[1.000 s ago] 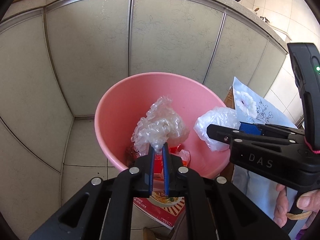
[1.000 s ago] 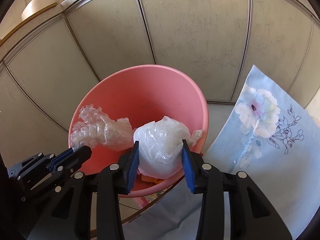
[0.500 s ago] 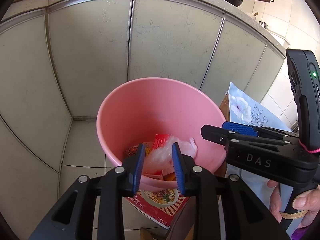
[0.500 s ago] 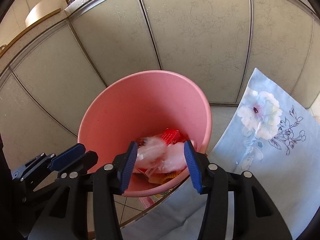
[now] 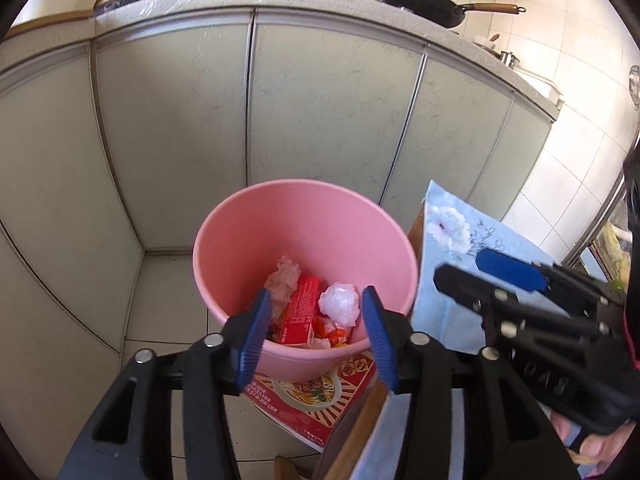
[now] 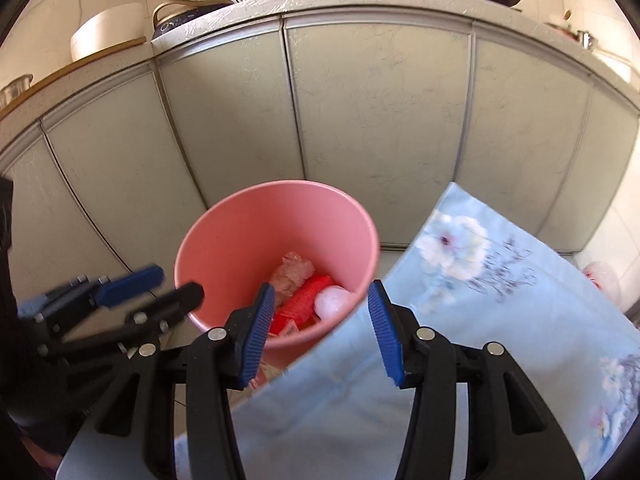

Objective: Collect trash

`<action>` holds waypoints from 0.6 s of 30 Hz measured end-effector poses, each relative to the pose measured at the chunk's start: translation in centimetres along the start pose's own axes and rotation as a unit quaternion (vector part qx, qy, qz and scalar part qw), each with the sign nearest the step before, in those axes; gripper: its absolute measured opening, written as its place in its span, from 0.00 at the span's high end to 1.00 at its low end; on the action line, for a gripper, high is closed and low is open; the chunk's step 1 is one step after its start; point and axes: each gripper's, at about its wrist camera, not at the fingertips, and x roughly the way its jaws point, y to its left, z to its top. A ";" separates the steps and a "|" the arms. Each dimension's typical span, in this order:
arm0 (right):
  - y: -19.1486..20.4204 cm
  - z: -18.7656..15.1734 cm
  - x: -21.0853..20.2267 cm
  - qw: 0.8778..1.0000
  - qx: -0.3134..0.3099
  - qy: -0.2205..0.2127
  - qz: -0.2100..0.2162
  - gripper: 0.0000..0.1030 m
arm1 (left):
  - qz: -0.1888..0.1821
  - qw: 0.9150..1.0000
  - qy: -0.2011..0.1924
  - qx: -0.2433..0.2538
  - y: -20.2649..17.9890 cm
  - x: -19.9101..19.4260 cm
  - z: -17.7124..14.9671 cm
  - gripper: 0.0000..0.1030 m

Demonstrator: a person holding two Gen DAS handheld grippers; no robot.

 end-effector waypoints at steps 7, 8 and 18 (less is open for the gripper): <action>-0.6 -1.8 -2.9 0.999 0.029 -0.014 0.004 0.52 | 0.008 0.999 -0.030 0.011 -1.1 -2.8 -0.3 0.44; -0.7 -2.0 -3.3 0.999 0.030 -0.016 0.006 0.52 | 0.010 0.999 -0.033 0.013 -1.3 -3.1 -0.2 0.44; -0.4 -3.9 -7.0 0.998 0.038 -0.053 0.003 0.49 | 0.016 0.997 -0.067 0.028 -3.3 -6.8 -1.1 0.44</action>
